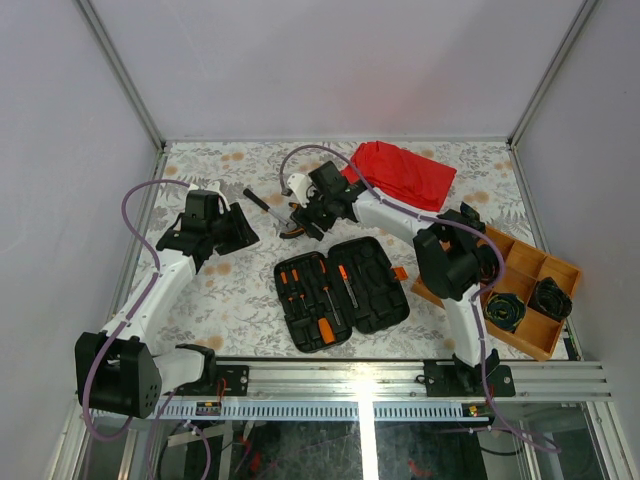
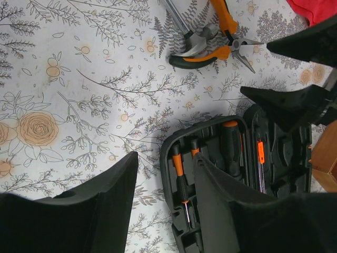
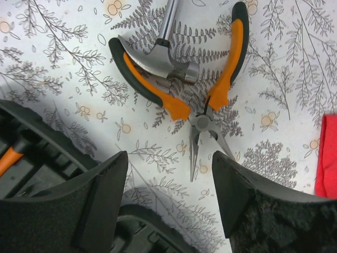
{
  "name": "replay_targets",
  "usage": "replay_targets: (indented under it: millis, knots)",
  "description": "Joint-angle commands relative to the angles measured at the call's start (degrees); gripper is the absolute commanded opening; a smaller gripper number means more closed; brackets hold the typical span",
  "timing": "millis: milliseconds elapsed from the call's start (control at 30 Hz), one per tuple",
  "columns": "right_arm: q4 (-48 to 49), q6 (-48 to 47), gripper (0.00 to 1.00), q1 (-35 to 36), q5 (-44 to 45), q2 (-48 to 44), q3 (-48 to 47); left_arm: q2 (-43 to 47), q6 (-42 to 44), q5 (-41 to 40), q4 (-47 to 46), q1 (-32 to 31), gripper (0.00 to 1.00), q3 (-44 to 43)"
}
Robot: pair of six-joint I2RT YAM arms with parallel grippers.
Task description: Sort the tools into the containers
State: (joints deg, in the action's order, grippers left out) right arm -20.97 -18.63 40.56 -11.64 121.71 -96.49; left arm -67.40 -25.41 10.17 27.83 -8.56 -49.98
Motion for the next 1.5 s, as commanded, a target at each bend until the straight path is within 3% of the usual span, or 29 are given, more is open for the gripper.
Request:
replay_targets:
  millis: [0,333,667,933,1467]
  knots:
    - [-5.3,-7.7,0.73,-0.1,-0.4,3.1,-6.9,-0.1,0.9,0.8,-2.2,0.5,0.45,0.5]
    - [-8.6,-12.9,0.83,-1.3,-0.5,10.5,-13.7,-0.4,0.9,1.3,-2.2,0.4,0.44,0.5]
    - [-16.7,-16.4,0.83,-2.1,-2.2,19.0,-24.8,-0.6,1.1,1.6,-2.0,0.4,0.44,0.3]
    - [-25.2,-16.3,0.52,-3.4,-6.5,21.8,-27.2,-0.6,1.1,1.8,-2.0,0.4,0.44,0.3]
    - [-18.8,-13.9,0.15,-3.5,1.3,12.3,-13.6,-0.5,1.1,2.1,-2.0,0.4,0.43,0.3]
